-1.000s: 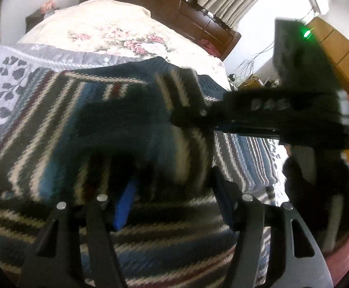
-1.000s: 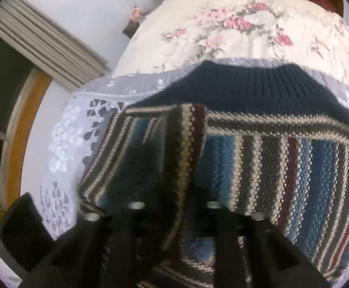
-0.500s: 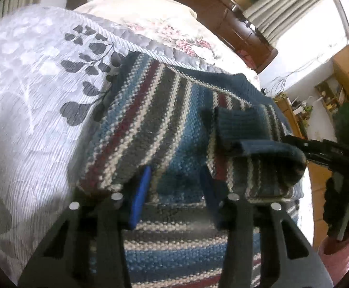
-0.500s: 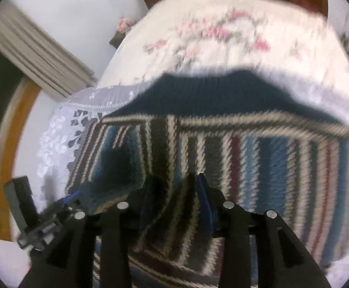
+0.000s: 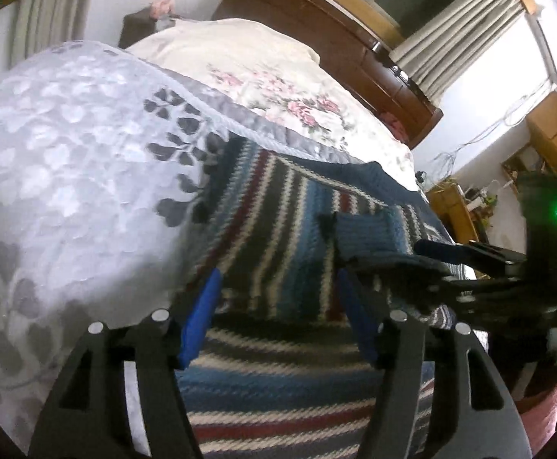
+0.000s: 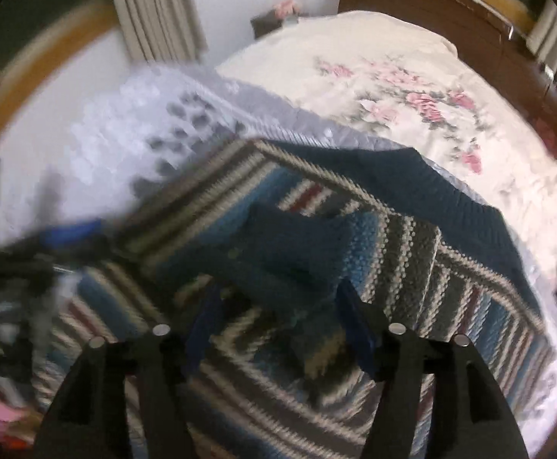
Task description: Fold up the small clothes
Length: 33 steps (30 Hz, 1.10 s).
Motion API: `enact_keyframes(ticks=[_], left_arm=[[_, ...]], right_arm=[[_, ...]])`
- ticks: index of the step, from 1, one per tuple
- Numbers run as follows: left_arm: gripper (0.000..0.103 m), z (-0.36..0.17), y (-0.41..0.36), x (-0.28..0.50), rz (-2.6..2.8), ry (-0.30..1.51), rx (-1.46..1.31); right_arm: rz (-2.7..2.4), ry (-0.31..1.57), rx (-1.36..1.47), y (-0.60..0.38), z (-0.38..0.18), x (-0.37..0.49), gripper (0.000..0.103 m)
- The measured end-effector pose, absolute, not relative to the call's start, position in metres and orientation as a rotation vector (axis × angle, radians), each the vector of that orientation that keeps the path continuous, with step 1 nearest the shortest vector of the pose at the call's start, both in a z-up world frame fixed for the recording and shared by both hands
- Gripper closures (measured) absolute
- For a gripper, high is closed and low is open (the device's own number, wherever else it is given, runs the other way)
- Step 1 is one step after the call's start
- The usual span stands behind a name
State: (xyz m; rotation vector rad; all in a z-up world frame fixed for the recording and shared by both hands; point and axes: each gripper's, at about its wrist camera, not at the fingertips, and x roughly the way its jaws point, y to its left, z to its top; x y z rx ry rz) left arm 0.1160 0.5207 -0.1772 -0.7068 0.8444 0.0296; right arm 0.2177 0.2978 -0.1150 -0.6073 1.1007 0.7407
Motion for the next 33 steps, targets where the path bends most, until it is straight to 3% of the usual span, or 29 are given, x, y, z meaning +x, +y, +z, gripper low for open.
enact_keyframes(ticks=[4, 5, 6, 8, 9, 17, 21, 25, 29, 33], left_arm=[[0.038, -0.176, 0.525, 0.110, 0.042, 0.853, -0.708], [0.037, -0.176, 0.526, 0.110, 0.042, 0.857, -0.713], [0.037, -0.178, 0.526, 0.113, 0.041, 0.859, -0.718], [0.037, -0.179, 0.525, 0.116, 0.040, 0.864, -0.722], [0.037, -0.179, 0.522, 0.119, 0.035, 0.869, -0.722], [0.037, -0.178, 0.485, 0.142, -0.012, 0.891, -0.629], [0.037, -0.183, 0.472, 0.153, -0.024, 0.914, -0.599], [0.037, -0.187, 0.465, 0.159, -0.022, 0.932, -0.587], [0.037, -0.177, 0.458, 0.164, -0.029, 0.915, -0.569], [0.036, -0.170, 0.444, 0.174, -0.052, 0.910, -0.535]], right_arm=[[0.685, 1.106, -0.684, 0.302, -0.139, 0.221, 0.040], [0.679, 1.098, -0.667, 0.300, -0.138, 0.223, 0.052], [0.663, 1.088, -0.652, 0.298, -0.136, 0.226, 0.072], [0.674, 1.097, -0.566, 0.286, -0.126, 0.235, 0.090], [0.689, 1.111, -0.510, 0.281, -0.121, 0.238, 0.091], [0.681, 1.168, 0.109, 0.166, -0.093, 0.280, 0.091], [0.589, 1.176, 0.200, 0.111, -0.102, 0.288, 0.077], [0.531, 1.201, 0.258, 0.065, -0.116, 0.289, 0.071], [0.522, 1.194, 0.343, 0.032, -0.122, 0.295, 0.055], [0.578, 1.216, 0.392, 0.030, -0.129, 0.306, 0.053]])
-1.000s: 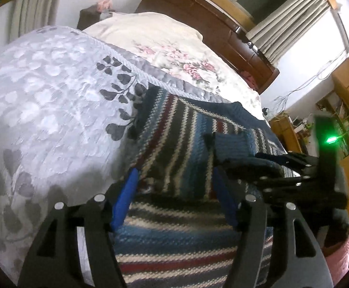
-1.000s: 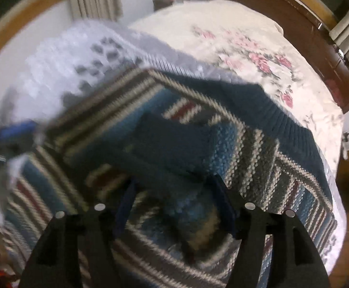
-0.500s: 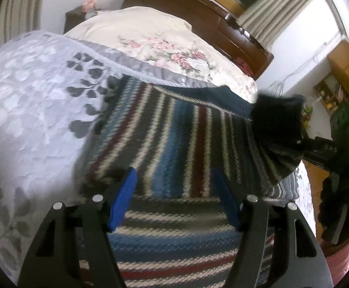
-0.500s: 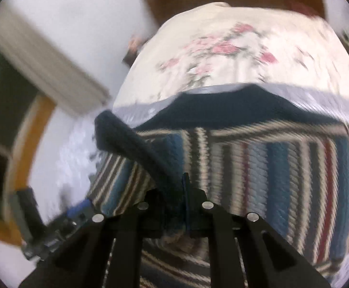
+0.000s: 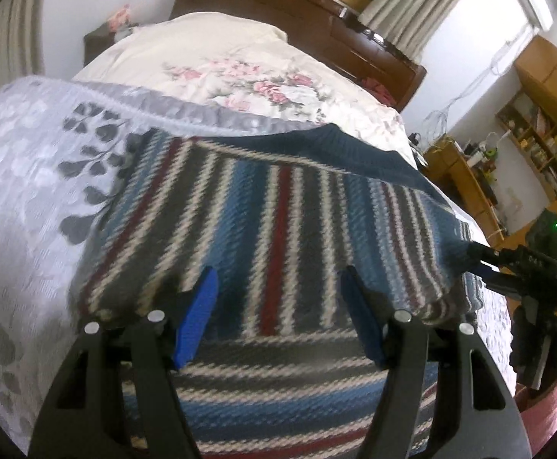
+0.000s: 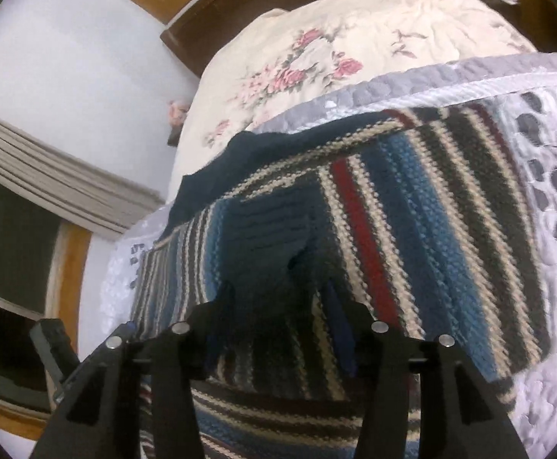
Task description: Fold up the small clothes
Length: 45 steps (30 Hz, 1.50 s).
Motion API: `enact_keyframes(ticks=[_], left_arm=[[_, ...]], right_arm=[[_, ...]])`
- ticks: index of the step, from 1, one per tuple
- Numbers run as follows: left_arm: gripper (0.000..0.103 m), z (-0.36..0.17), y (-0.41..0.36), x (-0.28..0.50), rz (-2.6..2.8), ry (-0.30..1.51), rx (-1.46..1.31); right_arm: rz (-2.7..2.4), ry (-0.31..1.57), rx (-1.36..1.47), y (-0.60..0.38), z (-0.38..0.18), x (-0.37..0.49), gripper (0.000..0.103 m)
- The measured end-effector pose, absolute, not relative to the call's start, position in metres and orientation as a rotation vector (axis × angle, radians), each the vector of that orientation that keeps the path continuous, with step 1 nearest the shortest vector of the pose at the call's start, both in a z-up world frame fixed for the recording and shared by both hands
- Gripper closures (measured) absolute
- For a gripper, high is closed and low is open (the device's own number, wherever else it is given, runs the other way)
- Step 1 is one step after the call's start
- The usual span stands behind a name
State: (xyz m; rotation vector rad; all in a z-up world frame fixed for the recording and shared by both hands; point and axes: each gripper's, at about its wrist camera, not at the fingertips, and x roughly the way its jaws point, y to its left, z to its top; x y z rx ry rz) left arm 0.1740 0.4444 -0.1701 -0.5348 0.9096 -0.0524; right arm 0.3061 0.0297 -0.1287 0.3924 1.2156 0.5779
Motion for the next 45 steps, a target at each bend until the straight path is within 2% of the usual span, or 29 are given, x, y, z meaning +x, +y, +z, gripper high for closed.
enact_keyframes(ticks=[2, 3, 5, 6, 9, 14, 17, 19, 21, 22, 28, 37, 42, 45], left_arm=[[0.036, -0.171, 0.436, 0.180, -0.065, 0.920, -0.518], [0.036, -0.172, 0.434, 0.182, -0.067, 0.924, -0.511], [0.036, -0.177, 0.428, 0.187, -0.070, 0.941, -0.499], [0.036, -0.179, 0.427, 0.188, -0.072, 0.947, -0.503], [0.036, -0.190, 0.426, 0.191, -0.072, 0.973, -0.523], [0.034, -0.205, 0.424, 0.192, -0.071, 0.984, -0.518], [0.034, -0.207, 0.425, 0.192, -0.074, 0.980, -0.530], [0.034, -0.204, 0.426, 0.191, -0.069, 0.984, -0.529], [0.034, -0.197, 0.426, 0.185, -0.059, 0.986, -0.519], [0.034, -0.193, 0.425, 0.180, -0.063, 0.981, -0.519], [0.032, -0.170, 0.417, 0.122, -0.088, 0.959, -0.439], [0.031, -0.201, 0.391, 0.020, -0.087, 1.052, -0.460], [0.028, -0.206, 0.374, -0.005, -0.037, 0.992, -0.374], [0.028, -0.203, 0.378, -0.004, -0.031, 0.998, -0.405]], right_arm=[[0.586, 1.232, 0.361, 0.038, -0.133, 0.310, 0.056], [0.590, 1.234, 0.327, 0.045, -0.134, 0.311, 0.063], [0.607, 1.207, 0.286, 0.054, -0.127, 0.310, 0.086], [0.621, 1.194, 0.289, 0.055, -0.124, 0.308, 0.092], [0.601, 1.171, 0.295, 0.052, -0.117, 0.307, 0.092], [0.528, 1.244, 0.297, 0.047, -0.143, 0.308, 0.093], [0.534, 1.238, 0.300, 0.046, -0.147, 0.308, 0.092], [0.544, 1.227, 0.305, 0.044, -0.142, 0.303, 0.087], [0.531, 1.200, 0.320, 0.035, -0.132, 0.293, 0.067], [0.521, 1.176, 0.317, 0.029, -0.127, 0.286, 0.065], [0.540, 1.110, 0.243, -0.001, -0.111, 0.213, 0.063], [0.500, 1.205, 0.163, -0.027, -0.164, 0.083, 0.056], [0.490, 1.126, 0.097, -0.027, -0.176, 0.057, 0.052], [0.487, 1.142, 0.096, -0.022, -0.172, 0.060, 0.052]])
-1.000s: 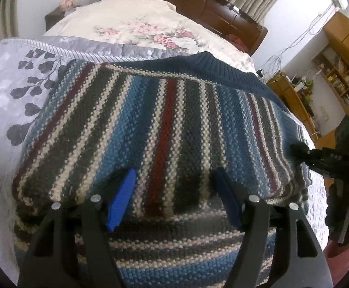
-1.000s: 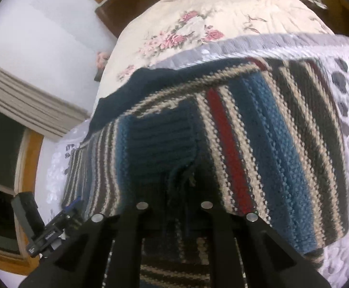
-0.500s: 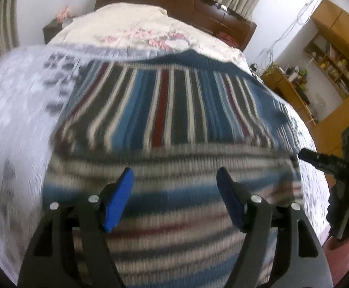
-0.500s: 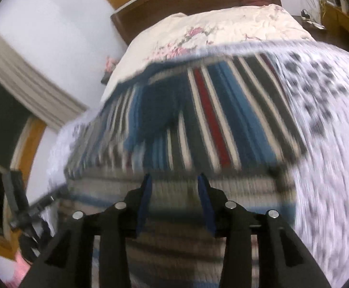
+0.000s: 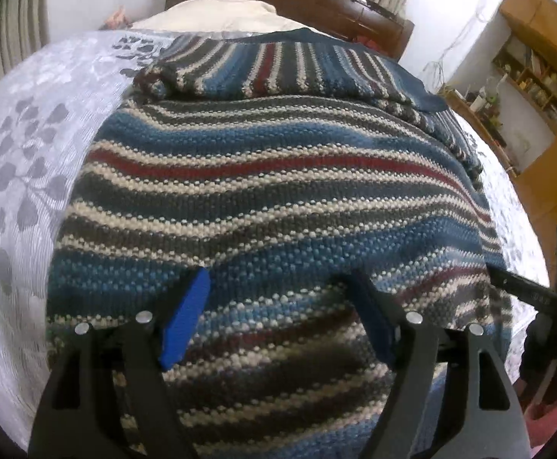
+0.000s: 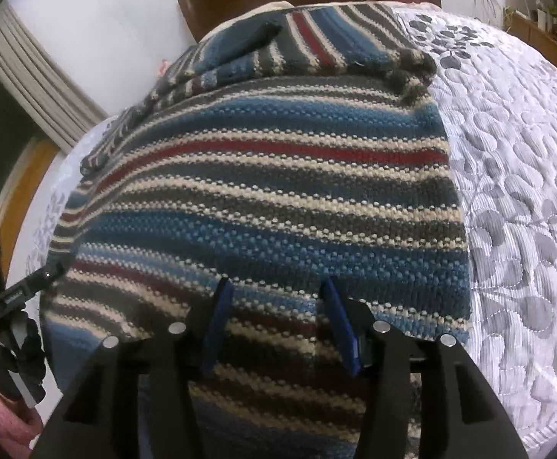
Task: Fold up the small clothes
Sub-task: 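Grasp the ribbed hem with both tools and lift it toward the collar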
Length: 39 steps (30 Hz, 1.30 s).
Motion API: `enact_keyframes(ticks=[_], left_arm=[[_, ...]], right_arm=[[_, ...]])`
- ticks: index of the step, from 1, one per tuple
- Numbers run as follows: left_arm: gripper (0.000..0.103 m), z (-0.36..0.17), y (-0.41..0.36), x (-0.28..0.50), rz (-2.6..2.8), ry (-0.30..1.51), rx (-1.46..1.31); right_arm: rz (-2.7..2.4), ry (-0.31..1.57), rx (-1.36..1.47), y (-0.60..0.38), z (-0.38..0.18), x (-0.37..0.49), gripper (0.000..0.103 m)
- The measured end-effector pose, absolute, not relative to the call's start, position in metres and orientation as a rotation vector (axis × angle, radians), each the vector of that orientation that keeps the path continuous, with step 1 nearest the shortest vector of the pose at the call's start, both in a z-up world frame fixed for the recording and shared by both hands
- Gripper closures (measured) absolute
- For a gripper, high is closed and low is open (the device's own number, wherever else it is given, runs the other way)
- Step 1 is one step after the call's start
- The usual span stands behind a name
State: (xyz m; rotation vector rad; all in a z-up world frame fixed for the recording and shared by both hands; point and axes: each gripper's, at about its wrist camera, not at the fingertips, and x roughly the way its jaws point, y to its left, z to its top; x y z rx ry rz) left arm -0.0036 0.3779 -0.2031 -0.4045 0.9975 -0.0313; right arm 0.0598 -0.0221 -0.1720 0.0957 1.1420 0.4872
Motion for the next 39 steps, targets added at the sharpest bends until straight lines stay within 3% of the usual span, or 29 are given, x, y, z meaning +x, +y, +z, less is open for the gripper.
enact_keyframes(ticks=[9, 16, 26, 27, 30, 37, 39], left_arm=[[0.026, -0.168, 0.412, -0.082, 0.044, 1.024, -0.400], [0.026, -0.201, 0.427, -0.144, 0.080, 1.121, -0.589], [0.026, -0.234, 0.417, -0.145, 0.025, 1.139, -0.755], [0.028, -0.233, 0.419, -0.146, 0.021, 1.130, -0.782], [0.051, -0.228, 0.422, -0.147, -0.047, 1.098, -0.854], [0.050, -0.230, 0.417, -0.144, -0.046, 1.121, -0.821], [0.043, -0.227, 0.411, -0.141, -0.042, 1.144, -0.768]], right_arm=[[0.526, 1.179, 0.152, -0.069, -0.145, 0.022, 0.047], [0.498, 1.268, 0.156, -0.098, -0.163, -0.024, 0.046], [0.522, 1.329, 0.200, -0.094, -0.187, -0.035, 0.044], [0.527, 1.325, 0.210, -0.095, -0.187, -0.036, 0.044], [0.564, 1.309, 0.239, -0.100, -0.184, -0.038, 0.045], [0.557, 1.334, 0.279, -0.100, -0.191, -0.037, 0.048], [0.548, 1.349, 0.279, -0.104, -0.188, -0.039, 0.046]])
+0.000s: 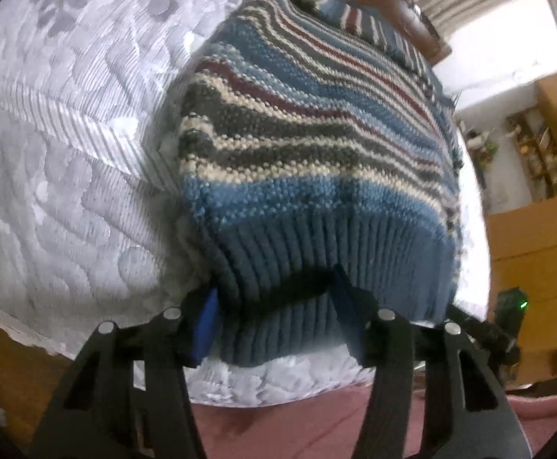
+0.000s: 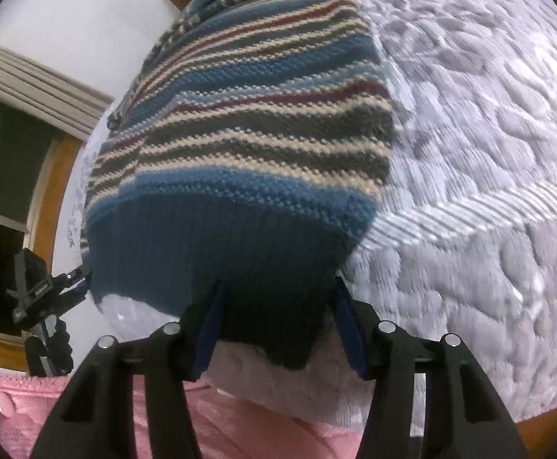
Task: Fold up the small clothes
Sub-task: 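Grasp the ribbed hem with both tools and lift it toward the collar, then lay the hem over the sweater body with both tools, folding it in half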
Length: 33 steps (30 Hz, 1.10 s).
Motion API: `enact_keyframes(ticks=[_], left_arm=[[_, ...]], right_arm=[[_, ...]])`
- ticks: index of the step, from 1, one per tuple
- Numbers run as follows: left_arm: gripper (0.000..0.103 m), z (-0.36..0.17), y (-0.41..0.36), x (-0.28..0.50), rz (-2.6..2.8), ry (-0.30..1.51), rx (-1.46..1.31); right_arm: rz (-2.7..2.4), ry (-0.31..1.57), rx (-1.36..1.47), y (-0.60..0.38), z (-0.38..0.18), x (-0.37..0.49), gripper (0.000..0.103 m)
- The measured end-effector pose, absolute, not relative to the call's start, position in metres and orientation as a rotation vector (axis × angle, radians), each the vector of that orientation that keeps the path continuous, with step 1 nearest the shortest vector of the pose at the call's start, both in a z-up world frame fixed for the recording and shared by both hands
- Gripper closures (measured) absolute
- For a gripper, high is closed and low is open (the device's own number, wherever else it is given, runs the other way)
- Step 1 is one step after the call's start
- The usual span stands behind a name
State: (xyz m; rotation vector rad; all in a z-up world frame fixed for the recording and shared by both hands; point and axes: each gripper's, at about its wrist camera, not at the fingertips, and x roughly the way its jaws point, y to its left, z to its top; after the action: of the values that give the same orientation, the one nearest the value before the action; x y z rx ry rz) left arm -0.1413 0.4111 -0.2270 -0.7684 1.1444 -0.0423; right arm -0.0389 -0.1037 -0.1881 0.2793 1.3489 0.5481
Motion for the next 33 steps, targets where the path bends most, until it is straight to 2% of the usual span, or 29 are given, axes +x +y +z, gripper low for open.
enact_keyframes(ticks=[2, 8, 9, 10, 11, 12, 14, 15, 16, 18, 27, 33], left_arm=[[0.036, -0.226, 0.408, -0.141, -0.053, 1.157, -0.740], [0.028, -0.232, 0.400, -0.131, -0.051, 1.163, -0.738], [0.032, -0.230, 0.399, -0.129, -0.046, 1.158, -0.733], [0.041, -0.229, 0.398, -0.128, -0.045, 1.152, -0.727], [0.045, -0.227, 0.396, -0.127, -0.043, 1.148, -0.718], [0.053, -0.224, 0.393, -0.122, -0.050, 1.143, -0.716], [0.061, -0.222, 0.395, -0.122, -0.048, 1.146, -0.721], [0.070, -0.222, 0.397, -0.122, -0.045, 1.145, -0.730], [0.090, -0.222, 0.399, -0.121, -0.056, 1.136, -0.749], [0.091, -0.222, 0.405, -0.123, -0.115, 1.096, -0.855], [0.092, -0.173, 0.411, -0.091, -0.244, 0.911, -0.907], [0.091, -0.151, 0.436, -0.046, -0.248, 0.805, -0.906]], right_arm=[[0.535, 1.360, 0.279, -0.109, -0.186, -0.041, 0.043], [0.528, 1.384, 0.333, -0.113, -0.199, -0.043, 0.033], [0.529, 1.376, 0.326, -0.110, -0.199, -0.043, 0.033], [0.532, 1.369, 0.319, -0.109, -0.198, -0.043, 0.034], [0.542, 1.362, 0.318, -0.108, -0.197, -0.044, 0.041], [0.587, 1.359, 0.339, -0.105, -0.196, -0.045, 0.056], [0.636, 1.364, 0.370, -0.101, -0.196, -0.046, 0.062], [0.656, 1.360, 0.367, -0.099, -0.196, -0.047, 0.070], [0.665, 1.360, 0.364, -0.098, -0.196, -0.047, 0.073], [0.701, 1.363, 0.430, -0.100, -0.196, -0.045, 0.088], [0.877, 1.202, 0.648, -0.123, -0.143, -0.016, 0.090], [0.897, 1.123, 0.661, -0.116, -0.116, 0.033, 0.090]])
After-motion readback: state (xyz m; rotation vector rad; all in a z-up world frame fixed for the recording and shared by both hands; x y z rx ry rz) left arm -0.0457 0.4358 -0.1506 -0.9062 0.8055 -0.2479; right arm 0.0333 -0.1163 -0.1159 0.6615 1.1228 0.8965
